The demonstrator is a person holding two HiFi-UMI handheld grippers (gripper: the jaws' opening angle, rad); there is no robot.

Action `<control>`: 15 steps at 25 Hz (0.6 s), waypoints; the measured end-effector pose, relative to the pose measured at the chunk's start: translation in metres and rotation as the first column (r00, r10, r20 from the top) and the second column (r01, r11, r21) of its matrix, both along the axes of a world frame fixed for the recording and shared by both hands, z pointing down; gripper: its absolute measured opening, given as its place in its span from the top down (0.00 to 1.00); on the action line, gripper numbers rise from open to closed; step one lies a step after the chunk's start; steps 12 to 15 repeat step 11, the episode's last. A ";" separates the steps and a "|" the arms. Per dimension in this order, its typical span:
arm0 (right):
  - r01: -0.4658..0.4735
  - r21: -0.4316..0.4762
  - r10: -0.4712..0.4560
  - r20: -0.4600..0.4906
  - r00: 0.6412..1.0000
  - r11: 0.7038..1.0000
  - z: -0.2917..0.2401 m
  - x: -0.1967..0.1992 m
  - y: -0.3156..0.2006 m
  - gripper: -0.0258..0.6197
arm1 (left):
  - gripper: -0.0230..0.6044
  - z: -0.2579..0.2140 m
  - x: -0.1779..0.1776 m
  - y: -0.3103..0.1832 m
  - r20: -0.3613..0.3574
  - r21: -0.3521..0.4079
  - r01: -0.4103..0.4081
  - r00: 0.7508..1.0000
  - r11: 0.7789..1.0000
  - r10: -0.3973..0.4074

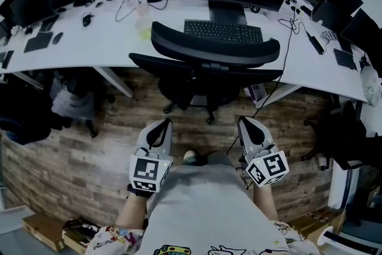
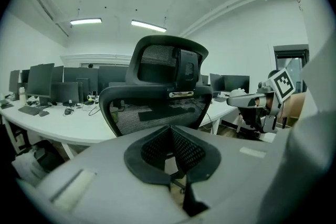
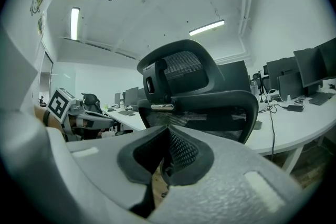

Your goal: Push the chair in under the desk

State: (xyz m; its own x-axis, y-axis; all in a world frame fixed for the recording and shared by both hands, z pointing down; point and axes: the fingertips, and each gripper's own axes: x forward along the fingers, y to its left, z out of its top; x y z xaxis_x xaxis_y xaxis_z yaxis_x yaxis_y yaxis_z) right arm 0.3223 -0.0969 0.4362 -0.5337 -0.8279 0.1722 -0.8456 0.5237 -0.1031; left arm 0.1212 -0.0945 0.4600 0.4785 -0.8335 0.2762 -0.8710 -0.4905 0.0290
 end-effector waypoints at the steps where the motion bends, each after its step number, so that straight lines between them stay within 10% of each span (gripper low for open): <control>1: -0.001 0.000 0.001 -0.002 1.000 1.000 0.000 0.001 0.000 0.96 | 0.95 -0.001 0.001 0.000 0.006 0.008 -0.009 1.000 1.000 0.009; 15: -0.023 0.007 0.023 -0.007 1.000 1.000 -0.004 0.007 0.003 0.96 | 0.95 -0.010 -0.001 -0.005 0.043 0.041 -0.046 0.998 0.998 0.044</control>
